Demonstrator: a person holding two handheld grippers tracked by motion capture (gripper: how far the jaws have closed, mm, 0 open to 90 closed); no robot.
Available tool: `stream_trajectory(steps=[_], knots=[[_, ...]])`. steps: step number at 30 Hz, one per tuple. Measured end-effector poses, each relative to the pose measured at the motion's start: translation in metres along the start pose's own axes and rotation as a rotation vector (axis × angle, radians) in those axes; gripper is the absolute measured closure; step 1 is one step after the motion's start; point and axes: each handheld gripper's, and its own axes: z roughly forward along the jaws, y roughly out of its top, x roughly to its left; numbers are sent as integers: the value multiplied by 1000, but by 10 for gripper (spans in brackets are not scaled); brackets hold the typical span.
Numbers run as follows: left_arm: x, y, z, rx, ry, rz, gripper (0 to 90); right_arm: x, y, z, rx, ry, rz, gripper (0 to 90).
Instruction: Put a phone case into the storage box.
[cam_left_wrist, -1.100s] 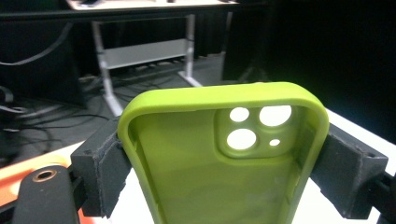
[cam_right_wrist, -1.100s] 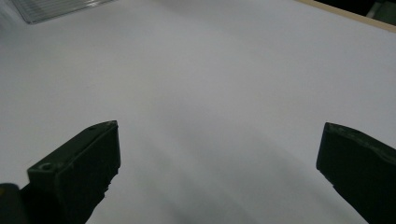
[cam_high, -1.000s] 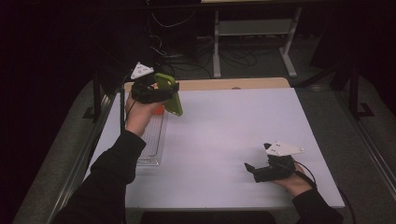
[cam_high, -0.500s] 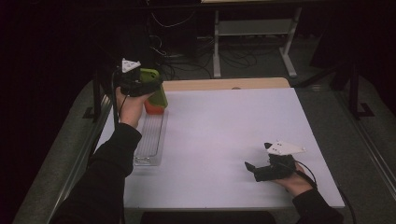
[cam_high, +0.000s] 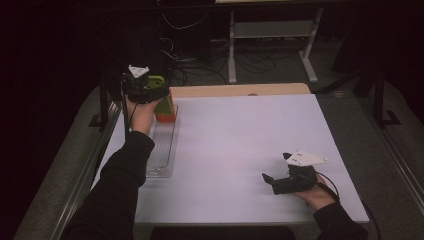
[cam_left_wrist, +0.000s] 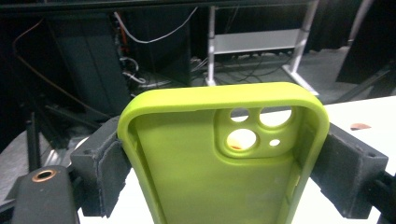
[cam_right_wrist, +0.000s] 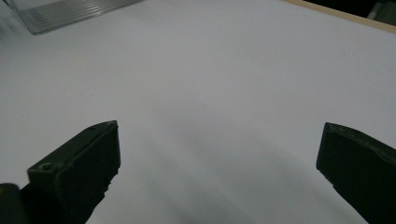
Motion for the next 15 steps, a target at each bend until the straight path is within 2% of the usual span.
stream_trajectory(steps=[1,2,3,6,9,10,12,15], knots=[[-1,-1,2,6,11,-3,142,0,0,0,0,0,1,0],[1,-3,3,19,20,14,142,0,0,0,-1,0,-4,0],[0,-5,6,8,26,-7,142,0,0,0,1,0,3,0],[1,-10,13,36,46,3,142,0,0,0,0,1,-1,0],[1,-16,20,56,53,-2,142,0,0,0,3,1,1,0],[2,-18,21,74,59,10,141,0,0,0,3,2,2,0],[1,-21,24,73,62,-5,141,0,0,-1,0,2,2,0],[-1,-26,28,92,64,-1,141,-1,0,-1,-1,0,1,0]])
